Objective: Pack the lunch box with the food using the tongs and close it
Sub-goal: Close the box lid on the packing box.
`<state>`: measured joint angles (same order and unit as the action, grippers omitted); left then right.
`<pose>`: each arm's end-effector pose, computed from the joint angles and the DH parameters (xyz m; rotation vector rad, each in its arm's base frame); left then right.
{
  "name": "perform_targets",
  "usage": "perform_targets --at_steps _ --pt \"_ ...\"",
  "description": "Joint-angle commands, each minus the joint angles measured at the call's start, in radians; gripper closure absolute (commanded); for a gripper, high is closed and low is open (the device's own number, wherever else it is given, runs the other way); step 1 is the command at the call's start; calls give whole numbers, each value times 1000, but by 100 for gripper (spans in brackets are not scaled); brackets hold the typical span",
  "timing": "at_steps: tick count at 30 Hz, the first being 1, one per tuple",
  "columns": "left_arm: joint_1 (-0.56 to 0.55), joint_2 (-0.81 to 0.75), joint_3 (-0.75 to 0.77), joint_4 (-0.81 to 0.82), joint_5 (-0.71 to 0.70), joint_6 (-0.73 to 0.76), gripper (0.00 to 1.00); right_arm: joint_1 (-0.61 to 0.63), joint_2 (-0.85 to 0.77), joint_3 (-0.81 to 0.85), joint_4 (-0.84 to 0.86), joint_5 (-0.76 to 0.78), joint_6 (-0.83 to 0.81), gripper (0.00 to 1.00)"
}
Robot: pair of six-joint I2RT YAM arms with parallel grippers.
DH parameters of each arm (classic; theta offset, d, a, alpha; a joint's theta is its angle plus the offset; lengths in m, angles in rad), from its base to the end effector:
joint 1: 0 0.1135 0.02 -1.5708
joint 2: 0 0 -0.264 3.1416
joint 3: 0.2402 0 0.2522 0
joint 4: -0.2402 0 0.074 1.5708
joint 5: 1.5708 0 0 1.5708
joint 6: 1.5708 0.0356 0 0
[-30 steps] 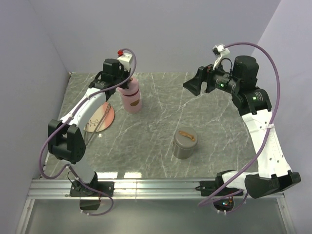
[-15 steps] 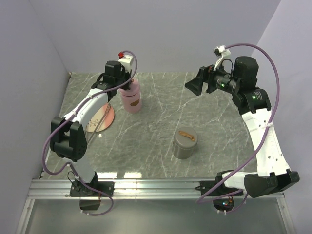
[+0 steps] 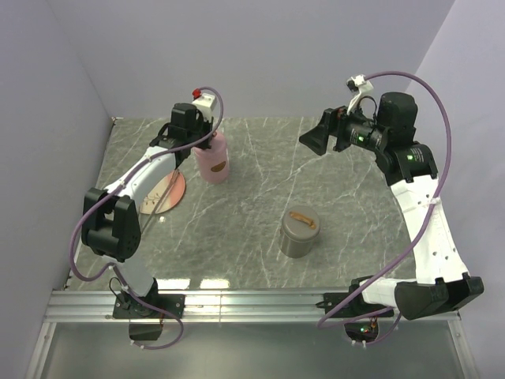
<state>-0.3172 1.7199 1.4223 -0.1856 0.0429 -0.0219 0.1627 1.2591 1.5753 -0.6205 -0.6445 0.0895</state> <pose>0.3872 -0.1287 0.3092 0.3300 2.0366 -0.2541 0.2442 0.0618 0.4673 -0.5150 1.8118 0.7749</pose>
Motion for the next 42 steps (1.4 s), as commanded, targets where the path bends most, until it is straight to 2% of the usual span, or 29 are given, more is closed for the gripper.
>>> perform_targets --at_steps 1,26,42 --pt "3 12 -19 26 -5 -7 100 -9 -10 -12 50 -14 10 0" --pt "17 18 70 -11 23 -46 100 -14 -12 -40 61 -41 19 0" --pt "26 38 34 0 40 -50 100 -14 -9 -41 54 -43 19 0"
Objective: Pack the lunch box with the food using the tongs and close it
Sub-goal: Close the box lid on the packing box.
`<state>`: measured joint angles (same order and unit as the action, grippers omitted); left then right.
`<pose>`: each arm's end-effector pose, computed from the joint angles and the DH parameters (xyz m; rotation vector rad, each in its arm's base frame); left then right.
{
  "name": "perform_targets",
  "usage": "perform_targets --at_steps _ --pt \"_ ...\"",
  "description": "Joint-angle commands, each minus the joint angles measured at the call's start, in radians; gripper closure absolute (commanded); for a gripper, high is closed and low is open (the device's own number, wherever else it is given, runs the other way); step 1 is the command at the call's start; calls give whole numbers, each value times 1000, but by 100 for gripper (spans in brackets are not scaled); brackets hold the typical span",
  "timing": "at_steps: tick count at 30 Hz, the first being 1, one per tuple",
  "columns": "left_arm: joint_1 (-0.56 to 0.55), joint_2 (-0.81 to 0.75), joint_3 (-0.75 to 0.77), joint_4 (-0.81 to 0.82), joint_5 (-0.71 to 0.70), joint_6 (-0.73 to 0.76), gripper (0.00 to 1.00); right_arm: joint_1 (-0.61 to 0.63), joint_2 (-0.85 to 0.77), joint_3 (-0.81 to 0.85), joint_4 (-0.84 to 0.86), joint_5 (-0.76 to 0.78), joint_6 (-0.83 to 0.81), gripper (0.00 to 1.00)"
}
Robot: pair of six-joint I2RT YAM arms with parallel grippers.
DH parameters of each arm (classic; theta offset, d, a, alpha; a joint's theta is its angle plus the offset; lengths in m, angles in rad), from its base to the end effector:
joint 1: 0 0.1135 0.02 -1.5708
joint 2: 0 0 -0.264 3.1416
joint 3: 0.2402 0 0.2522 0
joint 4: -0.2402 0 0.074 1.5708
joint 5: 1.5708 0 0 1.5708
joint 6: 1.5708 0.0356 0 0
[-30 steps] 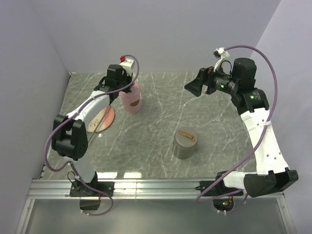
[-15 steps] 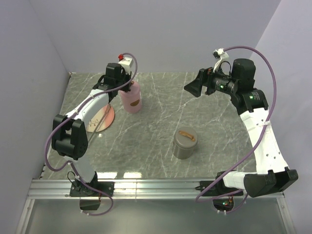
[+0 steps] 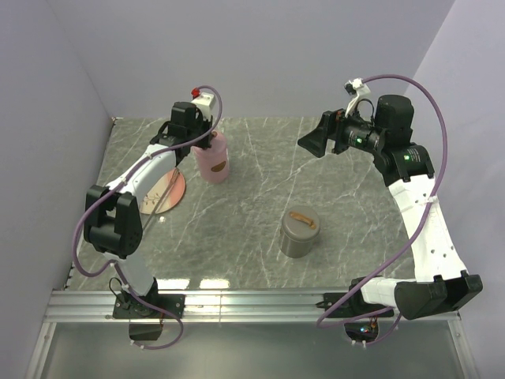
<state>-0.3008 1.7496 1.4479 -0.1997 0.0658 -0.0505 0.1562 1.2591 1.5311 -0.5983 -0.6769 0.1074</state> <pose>0.3954 -0.1251 0.3051 0.3003 2.0615 -0.2831 0.2487 0.0617 0.4558 -0.5110 1.8340 0.8181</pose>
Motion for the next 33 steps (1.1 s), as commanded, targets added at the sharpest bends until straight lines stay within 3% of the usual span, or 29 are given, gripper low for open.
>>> perform_targets --at_steps 1,22,26,31,33 --pt "14 11 6 16 23 -25 100 -9 -10 3 34 -9 -2 0" --pt "57 33 -46 -4 114 -51 100 -14 -9 1 34 -15 2 0" --pt "61 11 -34 -6 160 -60 89 -12 -9 1 34 -16 2 0" --pt "63 4 55 -55 189 -68 84 -14 -6 4 29 -16 3 0" --pt "65 1 94 -67 201 -69 78 -14 -4 6 29 -18 5 0"
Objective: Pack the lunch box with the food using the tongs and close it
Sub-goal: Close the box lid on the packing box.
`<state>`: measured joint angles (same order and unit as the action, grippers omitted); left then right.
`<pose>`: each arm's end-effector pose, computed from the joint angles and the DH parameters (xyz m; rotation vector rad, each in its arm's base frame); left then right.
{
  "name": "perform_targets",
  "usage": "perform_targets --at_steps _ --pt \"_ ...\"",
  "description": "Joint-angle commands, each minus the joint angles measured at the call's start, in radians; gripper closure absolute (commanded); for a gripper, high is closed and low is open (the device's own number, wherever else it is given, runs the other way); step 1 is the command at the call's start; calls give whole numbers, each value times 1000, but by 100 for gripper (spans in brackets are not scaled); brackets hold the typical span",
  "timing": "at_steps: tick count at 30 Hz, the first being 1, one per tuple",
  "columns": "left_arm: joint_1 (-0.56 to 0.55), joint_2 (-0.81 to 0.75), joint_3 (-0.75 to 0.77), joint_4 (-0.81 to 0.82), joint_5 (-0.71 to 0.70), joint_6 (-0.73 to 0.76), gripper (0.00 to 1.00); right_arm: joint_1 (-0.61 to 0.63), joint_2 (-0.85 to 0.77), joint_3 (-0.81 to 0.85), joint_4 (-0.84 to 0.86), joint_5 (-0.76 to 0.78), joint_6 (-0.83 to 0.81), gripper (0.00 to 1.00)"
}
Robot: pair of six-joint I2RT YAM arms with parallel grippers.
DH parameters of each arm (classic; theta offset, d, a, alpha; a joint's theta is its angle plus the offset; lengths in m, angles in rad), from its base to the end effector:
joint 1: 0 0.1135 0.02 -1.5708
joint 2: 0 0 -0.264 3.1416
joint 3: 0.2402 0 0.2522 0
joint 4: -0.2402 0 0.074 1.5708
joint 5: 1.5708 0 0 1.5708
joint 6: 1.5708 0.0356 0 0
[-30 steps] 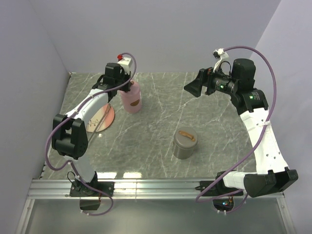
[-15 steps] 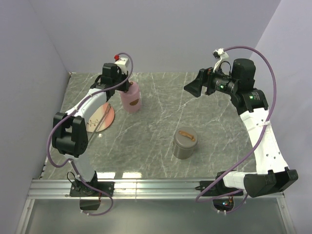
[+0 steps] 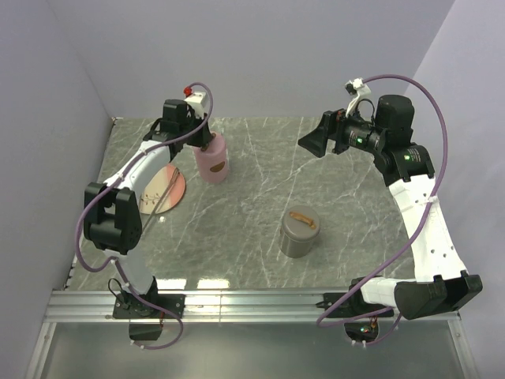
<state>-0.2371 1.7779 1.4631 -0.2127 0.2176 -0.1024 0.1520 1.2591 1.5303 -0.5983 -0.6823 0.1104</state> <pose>0.4062 -0.1061 0.2983 0.2742 2.0962 -0.4320 0.2489 0.0608 0.4556 -0.5078 1.8353 0.8226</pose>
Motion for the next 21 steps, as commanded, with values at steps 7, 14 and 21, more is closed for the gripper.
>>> perform_targets --at_steps 7,14,21 --pt "10 -44 134 -51 51 -31 62 -9 -3 -4 34 -19 8 0" --pt "117 8 174 -8 170 -182 58 -9 5 5 29 -19 6 0" --pt "209 142 275 10 356 -241 60 -8 16 4 31 -17 8 0"
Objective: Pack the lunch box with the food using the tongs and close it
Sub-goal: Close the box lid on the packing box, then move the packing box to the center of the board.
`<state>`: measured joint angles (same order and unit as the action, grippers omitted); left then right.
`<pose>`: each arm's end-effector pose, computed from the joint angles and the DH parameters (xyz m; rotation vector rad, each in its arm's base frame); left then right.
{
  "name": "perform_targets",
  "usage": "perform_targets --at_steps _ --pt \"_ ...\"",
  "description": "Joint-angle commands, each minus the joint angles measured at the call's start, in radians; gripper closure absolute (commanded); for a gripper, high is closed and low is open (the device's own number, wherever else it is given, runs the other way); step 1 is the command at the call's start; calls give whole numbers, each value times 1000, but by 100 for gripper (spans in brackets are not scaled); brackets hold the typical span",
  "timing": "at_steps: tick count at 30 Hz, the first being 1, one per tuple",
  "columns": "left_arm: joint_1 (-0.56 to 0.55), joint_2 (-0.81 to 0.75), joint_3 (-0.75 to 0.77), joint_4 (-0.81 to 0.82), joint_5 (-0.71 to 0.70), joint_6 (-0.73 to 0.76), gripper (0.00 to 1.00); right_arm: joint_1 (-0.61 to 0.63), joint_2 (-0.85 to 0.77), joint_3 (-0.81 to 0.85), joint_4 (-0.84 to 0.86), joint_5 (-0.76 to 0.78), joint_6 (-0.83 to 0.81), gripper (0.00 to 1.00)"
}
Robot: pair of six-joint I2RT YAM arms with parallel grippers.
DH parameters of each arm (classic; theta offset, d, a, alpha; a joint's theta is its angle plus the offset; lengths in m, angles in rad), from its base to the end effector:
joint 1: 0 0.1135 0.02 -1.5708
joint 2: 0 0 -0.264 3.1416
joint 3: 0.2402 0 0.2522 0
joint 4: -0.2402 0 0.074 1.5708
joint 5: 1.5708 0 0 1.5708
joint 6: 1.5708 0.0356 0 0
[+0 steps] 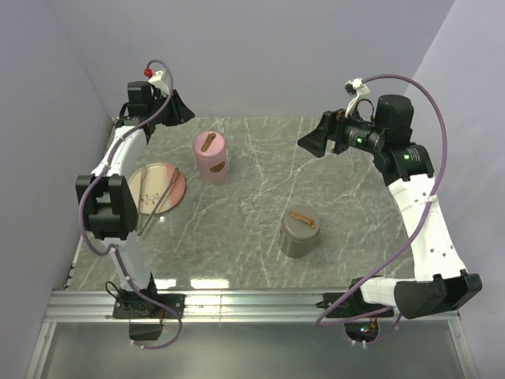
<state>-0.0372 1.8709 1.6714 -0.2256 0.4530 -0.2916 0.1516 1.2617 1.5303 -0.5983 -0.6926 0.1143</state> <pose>0.4457 -0.0322 0.3322 0.0410 2.0104 -0.6621 0.2495 0.0611 0.4550 -0.5105 1.8371 0.8352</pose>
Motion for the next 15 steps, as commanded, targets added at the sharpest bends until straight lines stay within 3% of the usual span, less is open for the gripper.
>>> perform_targets --at_steps 1,5,10,15 --pt "32 91 74 34 150 -72 61 -7 13 5 29 -8 5 0" --pt "117 177 60 176 327 -286 64 -9 21 16 20 -5 5 0" --pt "135 272 62 257 481 -403 64 -9 7 16 6 13 -5 0" --pt "122 339 51 322 530 -452 66 -7 4 7 3 25 -8 0"
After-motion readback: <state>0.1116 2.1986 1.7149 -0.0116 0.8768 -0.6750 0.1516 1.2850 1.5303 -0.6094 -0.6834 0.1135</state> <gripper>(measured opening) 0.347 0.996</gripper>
